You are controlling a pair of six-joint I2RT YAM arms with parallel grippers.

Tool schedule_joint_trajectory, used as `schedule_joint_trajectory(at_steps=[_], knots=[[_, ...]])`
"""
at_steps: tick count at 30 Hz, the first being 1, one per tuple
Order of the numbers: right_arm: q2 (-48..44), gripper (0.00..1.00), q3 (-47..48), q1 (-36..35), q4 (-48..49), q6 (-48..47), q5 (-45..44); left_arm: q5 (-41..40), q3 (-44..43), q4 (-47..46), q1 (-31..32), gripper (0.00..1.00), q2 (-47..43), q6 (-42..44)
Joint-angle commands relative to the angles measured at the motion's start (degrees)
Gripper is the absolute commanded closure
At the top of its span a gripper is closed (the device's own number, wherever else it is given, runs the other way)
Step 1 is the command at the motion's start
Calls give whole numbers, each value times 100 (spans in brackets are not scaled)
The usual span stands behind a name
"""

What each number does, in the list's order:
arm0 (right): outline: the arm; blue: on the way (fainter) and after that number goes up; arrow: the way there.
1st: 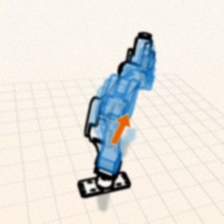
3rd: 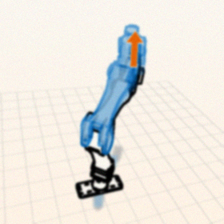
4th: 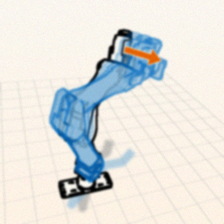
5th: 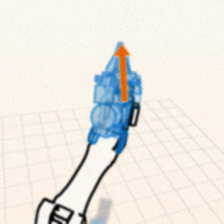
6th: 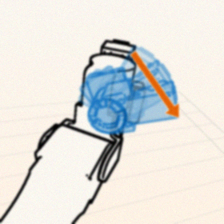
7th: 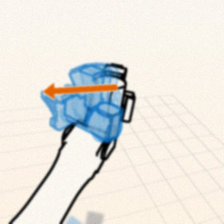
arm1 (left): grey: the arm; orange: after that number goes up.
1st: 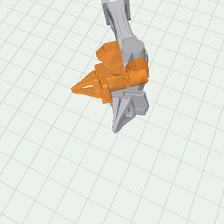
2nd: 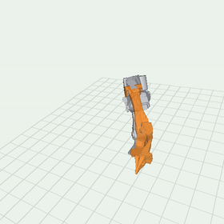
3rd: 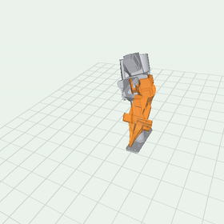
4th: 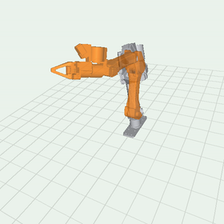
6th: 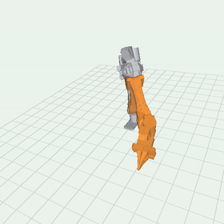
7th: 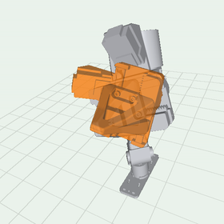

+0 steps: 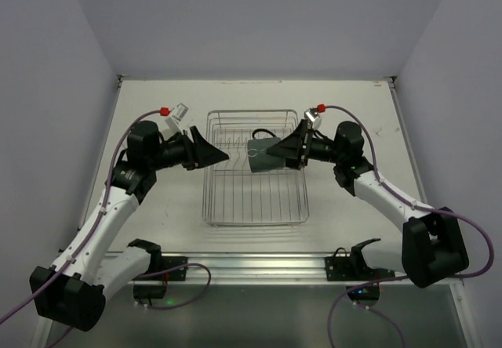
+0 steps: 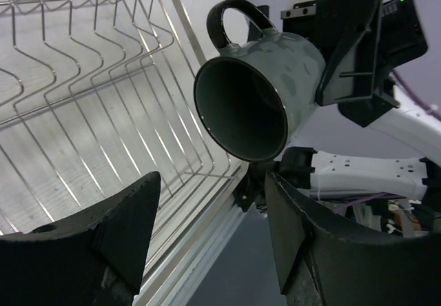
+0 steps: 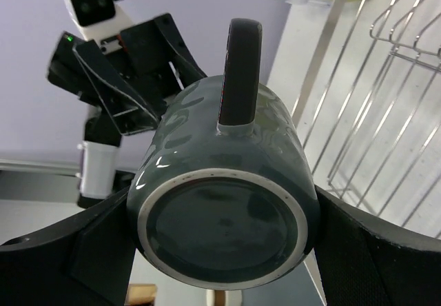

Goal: Unload the cups from the dish rack

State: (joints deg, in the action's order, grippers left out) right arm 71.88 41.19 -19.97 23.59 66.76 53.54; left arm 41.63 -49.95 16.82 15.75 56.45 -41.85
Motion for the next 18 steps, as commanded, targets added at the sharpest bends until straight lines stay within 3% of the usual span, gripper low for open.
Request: schedule_joint_trajectory(at_steps=[1, 6, 10, 18], knots=[[72, 100, -146, 10, 2183, 1303, 96, 337, 345, -1338, 69, 34, -397, -920], [134, 100, -261, 10, 2431, 1586, -159, 723, 794, -2488, 130, 24, -635, -1299], [195, 100, -252, 2, 2650, 1770, -124, 803, 987, -2868, 183, 17, -679, -1449], [449, 100, -103, -200, 2764, 1902, -186, 926, 1304, -3921, 385, 16, -565, -1993]])
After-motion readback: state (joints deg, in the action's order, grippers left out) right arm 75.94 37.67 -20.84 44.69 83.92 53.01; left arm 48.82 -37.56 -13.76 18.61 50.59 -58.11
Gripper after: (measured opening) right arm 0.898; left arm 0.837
